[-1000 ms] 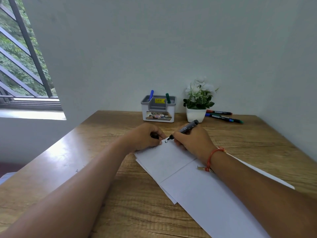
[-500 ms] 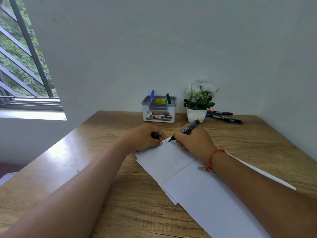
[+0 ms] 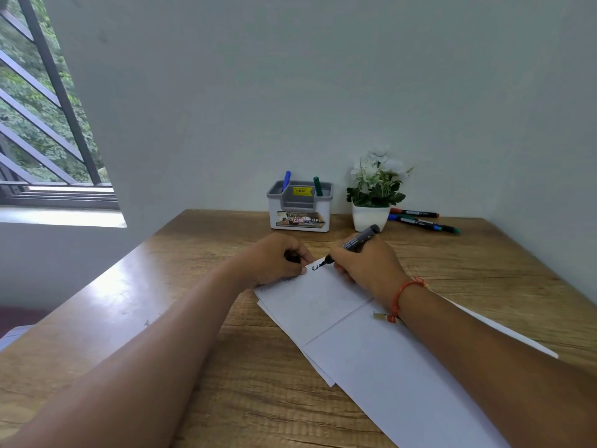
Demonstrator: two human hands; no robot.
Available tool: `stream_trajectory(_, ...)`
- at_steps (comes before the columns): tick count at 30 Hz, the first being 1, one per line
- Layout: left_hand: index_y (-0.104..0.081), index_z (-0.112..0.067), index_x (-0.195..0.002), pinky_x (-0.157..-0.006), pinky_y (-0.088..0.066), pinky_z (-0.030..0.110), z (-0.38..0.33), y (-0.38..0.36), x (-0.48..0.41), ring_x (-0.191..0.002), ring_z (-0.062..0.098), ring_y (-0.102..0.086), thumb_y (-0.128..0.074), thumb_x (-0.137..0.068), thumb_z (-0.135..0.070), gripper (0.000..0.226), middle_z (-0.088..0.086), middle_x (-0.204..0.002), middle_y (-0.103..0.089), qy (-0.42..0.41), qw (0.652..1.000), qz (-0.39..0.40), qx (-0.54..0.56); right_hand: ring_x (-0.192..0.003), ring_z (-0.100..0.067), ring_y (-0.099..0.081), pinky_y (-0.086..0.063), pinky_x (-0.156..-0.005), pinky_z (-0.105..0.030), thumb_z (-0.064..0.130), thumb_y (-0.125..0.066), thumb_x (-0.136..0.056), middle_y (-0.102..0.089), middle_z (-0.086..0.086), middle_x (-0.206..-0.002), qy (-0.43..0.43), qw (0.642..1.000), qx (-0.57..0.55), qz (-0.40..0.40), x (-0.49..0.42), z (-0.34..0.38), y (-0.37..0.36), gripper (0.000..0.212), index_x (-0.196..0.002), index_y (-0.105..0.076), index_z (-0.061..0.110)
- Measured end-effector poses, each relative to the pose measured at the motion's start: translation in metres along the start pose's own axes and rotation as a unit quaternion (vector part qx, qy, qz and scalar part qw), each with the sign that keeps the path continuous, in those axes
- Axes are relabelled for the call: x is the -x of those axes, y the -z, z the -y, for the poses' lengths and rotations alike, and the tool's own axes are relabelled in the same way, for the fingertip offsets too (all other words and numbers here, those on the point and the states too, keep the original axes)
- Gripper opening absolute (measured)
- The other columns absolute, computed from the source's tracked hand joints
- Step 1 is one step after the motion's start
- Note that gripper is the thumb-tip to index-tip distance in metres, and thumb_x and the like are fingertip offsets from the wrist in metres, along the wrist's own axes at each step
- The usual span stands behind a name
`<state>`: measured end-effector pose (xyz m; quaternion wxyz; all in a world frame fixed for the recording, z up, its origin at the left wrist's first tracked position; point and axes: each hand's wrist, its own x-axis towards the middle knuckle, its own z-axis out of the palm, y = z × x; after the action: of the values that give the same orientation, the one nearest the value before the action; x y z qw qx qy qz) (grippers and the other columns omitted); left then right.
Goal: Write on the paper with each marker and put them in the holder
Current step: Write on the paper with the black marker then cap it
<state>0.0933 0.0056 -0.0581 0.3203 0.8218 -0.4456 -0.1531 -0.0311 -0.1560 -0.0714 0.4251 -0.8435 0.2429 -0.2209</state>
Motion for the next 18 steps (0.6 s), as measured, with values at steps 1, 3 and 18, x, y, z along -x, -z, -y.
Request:
stream_trajectory(1,-0.073,-0.021,-0.109,-0.079,-0.051,0.018,-0.0004,0.0000,0.0002,-0.096,0.009,-0.066,-0.067,-0.091,-0.012,0.021,-0.009,-0.104,-0.071,-0.001,1.000,-0.001,0.000,-0.067,-0.024,-0.069,-0.056,-0.065,-0.037,0.031,-0.064,-0.078,-0.075,-0.011,-0.070,-0.002,1.000,0.001,-0.004,0.0004,0.0000,0.0001,0.029,-0.072,-0.073,0.005)
stream_trajectory(3,-0.073,-0.020,-0.109,-0.077,-0.051,0.016,-0.0004,0.0000,0.0005,-0.096,0.009,-0.066,-0.068,-0.091,-0.011,0.021,-0.008,-0.105,-0.071,-0.001,1.000,-0.004,0.004,-0.062,-0.020,-0.066,-0.052,-0.063,-0.033,0.030,-0.065,-0.080,-0.074,-0.010,-0.067,-0.002,1.000,0.002,-0.006,0.0016,0.0000,0.0003,0.029,-0.069,-0.073,0.005)
stream_trajectory(18,-0.073,-0.024,-0.108,-0.080,-0.051,0.019,-0.0022,0.0007,0.0012,-0.098,0.008,-0.065,-0.067,-0.091,-0.012,0.021,-0.010,-0.105,-0.071,0.003,1.000,0.002,-0.001,-0.048,-0.007,-0.057,-0.041,-0.055,-0.023,0.030,-0.061,-0.082,-0.063,0.003,-0.048,-0.023,1.000,0.006,-0.009,0.0040,0.0052,0.0021,0.029,-0.057,-0.065,0.015)
